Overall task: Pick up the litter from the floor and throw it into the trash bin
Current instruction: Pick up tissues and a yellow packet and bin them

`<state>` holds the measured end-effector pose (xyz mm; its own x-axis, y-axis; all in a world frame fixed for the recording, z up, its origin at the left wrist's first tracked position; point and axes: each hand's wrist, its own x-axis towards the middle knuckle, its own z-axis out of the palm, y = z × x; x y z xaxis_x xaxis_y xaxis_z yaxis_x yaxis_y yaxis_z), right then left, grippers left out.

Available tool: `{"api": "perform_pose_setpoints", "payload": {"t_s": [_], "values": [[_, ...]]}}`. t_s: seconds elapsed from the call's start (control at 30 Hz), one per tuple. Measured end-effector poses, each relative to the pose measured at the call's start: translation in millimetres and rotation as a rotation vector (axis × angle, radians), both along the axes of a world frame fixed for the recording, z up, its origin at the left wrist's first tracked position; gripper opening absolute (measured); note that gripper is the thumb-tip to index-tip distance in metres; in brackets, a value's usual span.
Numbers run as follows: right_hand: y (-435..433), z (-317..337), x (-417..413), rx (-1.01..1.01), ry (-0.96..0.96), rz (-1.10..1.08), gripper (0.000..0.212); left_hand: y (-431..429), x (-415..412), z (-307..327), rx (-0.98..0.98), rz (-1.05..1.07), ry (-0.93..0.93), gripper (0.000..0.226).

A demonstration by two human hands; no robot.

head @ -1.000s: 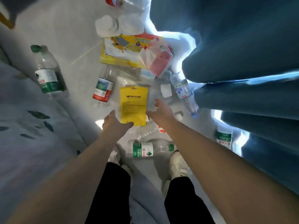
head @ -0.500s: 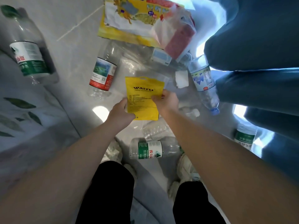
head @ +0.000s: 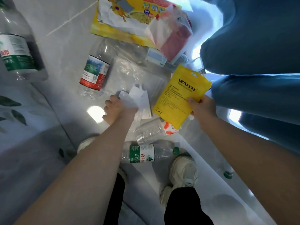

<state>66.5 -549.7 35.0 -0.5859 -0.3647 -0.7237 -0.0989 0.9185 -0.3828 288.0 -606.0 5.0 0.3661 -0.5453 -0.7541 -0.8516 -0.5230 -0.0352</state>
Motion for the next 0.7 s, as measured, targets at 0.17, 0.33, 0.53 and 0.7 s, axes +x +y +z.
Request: {"api": "perform_pose_setpoints", "payload": {"t_s": [0.17, 0.33, 0.53, 0.7], "values": [[9, -12, 4, -0.014, -0.069, 0.042, 0.011, 8, -11, -29, -0.037, 0.044, -0.046, 0.049], [14, 7, 7, -0.04, -0.083, -0.007, 0.008, 6, 2, -3, -0.035, 0.094, 0.069, 0.047], [9, 80, 4, -0.031, -0.075, -0.002, 0.004, -21, 21, 88, -0.036, 0.108, 0.151, 0.022], [4, 182, 6, -0.04, -0.071, -0.018, 0.016, -34, 28, 191, -0.047, 0.157, 0.254, 0.025]]}}
